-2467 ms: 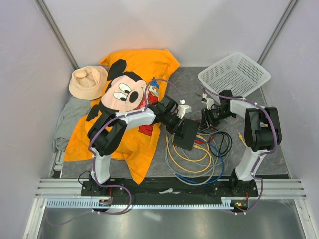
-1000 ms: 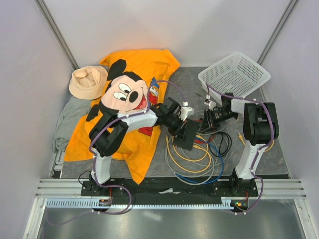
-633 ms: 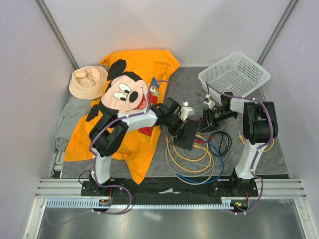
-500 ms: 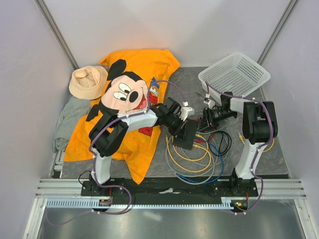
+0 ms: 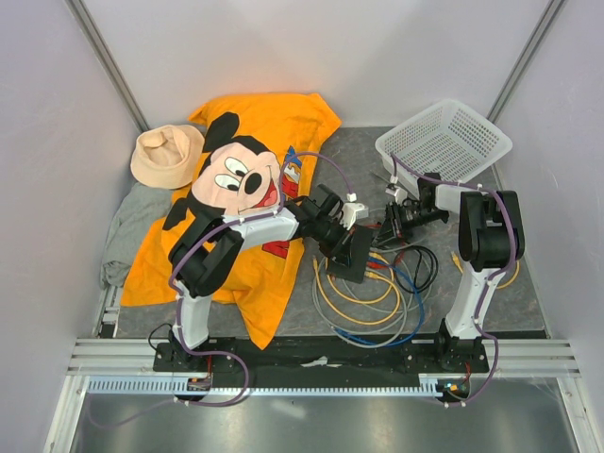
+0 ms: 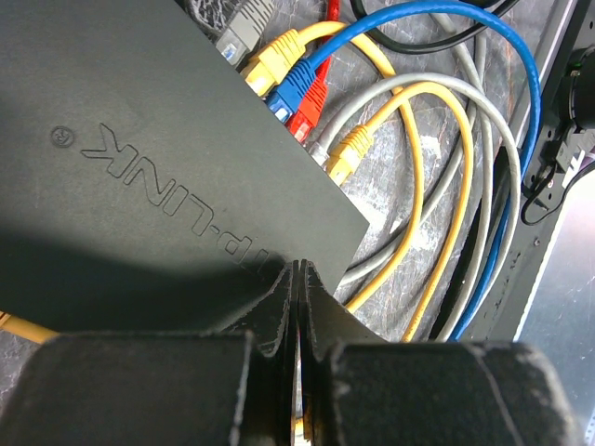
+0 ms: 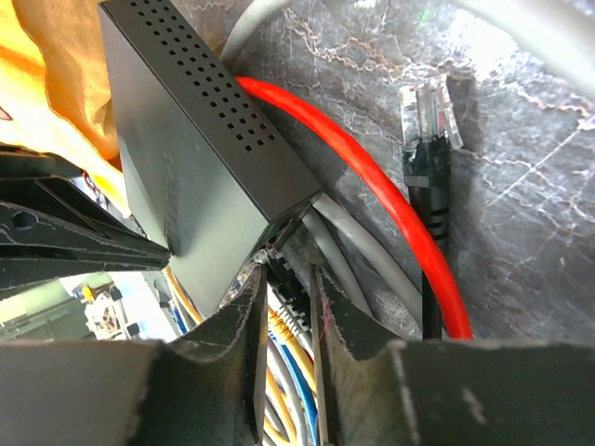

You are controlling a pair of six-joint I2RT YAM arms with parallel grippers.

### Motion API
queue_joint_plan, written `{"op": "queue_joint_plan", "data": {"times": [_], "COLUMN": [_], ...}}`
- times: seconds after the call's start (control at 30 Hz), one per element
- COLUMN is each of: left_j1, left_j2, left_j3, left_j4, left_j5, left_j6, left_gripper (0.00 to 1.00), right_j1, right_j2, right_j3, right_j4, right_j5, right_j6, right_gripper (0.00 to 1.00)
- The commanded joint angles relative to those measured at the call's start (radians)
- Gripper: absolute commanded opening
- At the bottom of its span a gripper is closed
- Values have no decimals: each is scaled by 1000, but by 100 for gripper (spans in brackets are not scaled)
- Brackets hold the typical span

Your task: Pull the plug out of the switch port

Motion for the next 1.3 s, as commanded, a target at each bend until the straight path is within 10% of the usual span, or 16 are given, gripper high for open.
{"op": "queue_joint_plan", "data": {"times": [0.0, 0.47, 1.27], "left_j1": [-9, -13, -12], "left_j2": [43, 54, 63], "left_j3": [-2, 0, -3], "left_j4": [-31, -24, -20], "left_j5": [-54, -52, -75], "left_j6": [39, 34, 37], "left_gripper": [2, 2, 2], "right_j1": [1, 38, 58], "right_j2": [14, -49, -104], "right_j3": [34, 44, 54], "right_j4": [144, 37, -20], "right_j5": [52, 184, 388], "right_j6": [33, -113, -210], "right_gripper": [21, 0, 0]}}
